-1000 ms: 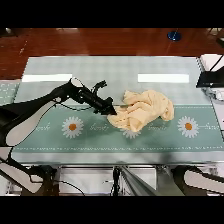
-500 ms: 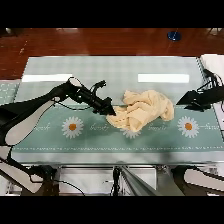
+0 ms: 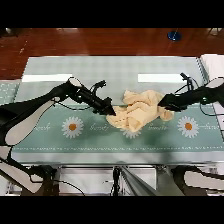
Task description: Fold the shirts.
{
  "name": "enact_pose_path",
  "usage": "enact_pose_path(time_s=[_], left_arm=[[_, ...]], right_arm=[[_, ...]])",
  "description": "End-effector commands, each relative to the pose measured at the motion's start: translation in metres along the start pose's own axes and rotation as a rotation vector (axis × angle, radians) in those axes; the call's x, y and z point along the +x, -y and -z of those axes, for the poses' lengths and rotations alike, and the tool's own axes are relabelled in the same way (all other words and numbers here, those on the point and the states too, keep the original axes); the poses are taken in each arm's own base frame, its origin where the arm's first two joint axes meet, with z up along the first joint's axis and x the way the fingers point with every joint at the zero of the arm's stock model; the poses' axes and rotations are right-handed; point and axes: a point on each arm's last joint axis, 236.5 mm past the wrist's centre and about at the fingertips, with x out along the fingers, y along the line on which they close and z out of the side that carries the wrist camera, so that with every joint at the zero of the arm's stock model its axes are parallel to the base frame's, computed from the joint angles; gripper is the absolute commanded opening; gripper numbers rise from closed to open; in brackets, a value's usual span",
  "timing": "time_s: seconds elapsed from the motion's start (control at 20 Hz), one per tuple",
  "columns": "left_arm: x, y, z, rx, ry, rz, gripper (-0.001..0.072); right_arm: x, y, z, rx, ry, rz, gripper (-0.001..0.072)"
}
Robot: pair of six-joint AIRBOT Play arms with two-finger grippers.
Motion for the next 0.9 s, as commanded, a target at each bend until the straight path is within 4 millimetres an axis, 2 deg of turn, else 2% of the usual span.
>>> enact_pose_path(time_s=[0.0,0.05,0.1,0.2,0.25,0.3,0.4,0.45,0.55,0.65,0.75,0.85], left_arm=[[0.000,0.000,0.000,0.000,0.001,0.000,0.0044],[0.000,0.000,0.000,0.000,0.001,0.000,0.0044],[0.000,0.000,0.000,0.001,0.001,0.000,0.0044],[-0.003,0.005,-0.002,0.014,0.006,0.002,0.0044],[-0.007,0.010,-0.004,0.030,0.017,0.004,0.0043],[-0.015,0.020,-0.009,0.057,0.040,0.006,0.0043],[-0.044,0.045,-0.022,0.138,0.112,-0.004,0.0042],[-0.065,0.057,-0.028,0.180,0.159,-0.025,0.0042],[-0.117,0.088,-0.039,0.273,0.278,-0.086,0.0042],[-0.178,0.131,-0.039,0.387,0.424,-0.132,0.0042],[-0.235,0.175,-0.026,0.490,0.570,-0.173,0.0042],[-0.284,0.212,0.000,0.580,0.706,-0.233,0.0042]], right_arm=[[0.044,-0.027,0.007,-0.042,-0.066,-0.018,0.0484],[0.053,-0.032,0.007,-0.062,-0.067,-0.006,0.0276],[0.058,-0.036,0.005,-0.077,-0.056,0.010,0.0028],[0.052,-0.047,0.000,-0.098,-0.029,0.007,0.0026],[0.041,-0.052,-0.004,-0.122,-0.014,0.010,0.0026],[0.024,-0.060,-0.011,-0.149,0.016,0.009,0.0025],[-0.027,-0.083,-0.028,-0.214,0.117,0.000,0.0026],[-0.057,-0.097,-0.037,-0.248,0.184,0.000,0.0026],[-0.133,-0.129,-0.052,-0.330,0.366,0.018,0.0025],[-0.206,-0.154,-0.057,-0.392,0.551,0.059,0.0025],[-0.274,-0.176,-0.050,-0.457,0.712,0.123,0.0025],[-0.320,-0.183,-0.036,-0.476,0.802,0.200,0.0025]])
